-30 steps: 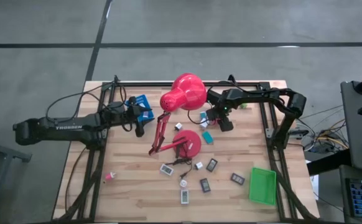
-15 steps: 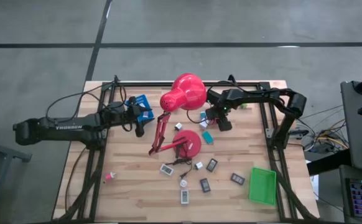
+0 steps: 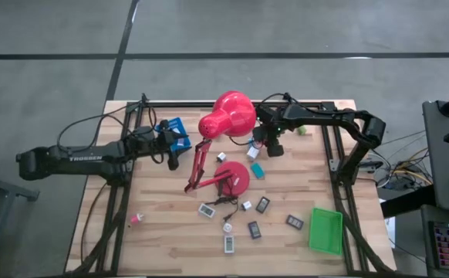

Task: Pick & Place Office items
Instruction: Put the pink charger adapter into the blue bin

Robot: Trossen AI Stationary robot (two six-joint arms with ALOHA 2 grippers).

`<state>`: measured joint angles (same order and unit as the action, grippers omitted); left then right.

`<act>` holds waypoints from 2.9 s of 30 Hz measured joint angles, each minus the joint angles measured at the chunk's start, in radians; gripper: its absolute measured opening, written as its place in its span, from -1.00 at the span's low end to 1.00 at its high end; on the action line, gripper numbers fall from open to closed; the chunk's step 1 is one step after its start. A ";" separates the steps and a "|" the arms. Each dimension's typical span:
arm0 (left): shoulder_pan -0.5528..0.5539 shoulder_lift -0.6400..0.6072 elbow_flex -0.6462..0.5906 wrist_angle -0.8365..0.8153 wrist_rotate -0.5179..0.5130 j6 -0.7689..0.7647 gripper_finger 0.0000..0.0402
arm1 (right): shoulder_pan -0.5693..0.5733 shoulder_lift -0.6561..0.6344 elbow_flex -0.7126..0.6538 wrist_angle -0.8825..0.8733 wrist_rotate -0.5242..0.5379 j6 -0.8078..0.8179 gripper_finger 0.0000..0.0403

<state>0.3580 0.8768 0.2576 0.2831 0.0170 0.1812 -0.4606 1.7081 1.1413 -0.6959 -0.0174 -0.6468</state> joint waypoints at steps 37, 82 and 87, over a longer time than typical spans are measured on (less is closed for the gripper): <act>0.084 0.119 -0.156 0.761 0.149 -0.006 0.16 | 0.000 0.238 0.063 1.213 -0.601 0.402 -0.29; 0.151 0.664 0.175 1.033 0.298 -0.084 -0.09 | -0.001 0.303 0.065 1.500 -0.687 0.494 -0.29; 0.151 0.664 0.176 1.033 0.297 -0.081 -0.28 | -0.001 0.302 0.065 1.504 -0.687 0.494 -0.29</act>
<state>0.5095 1.5410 0.4335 1.3159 0.3142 0.1005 -0.4618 2.0102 1.2064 0.8078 -0.7044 -0.1532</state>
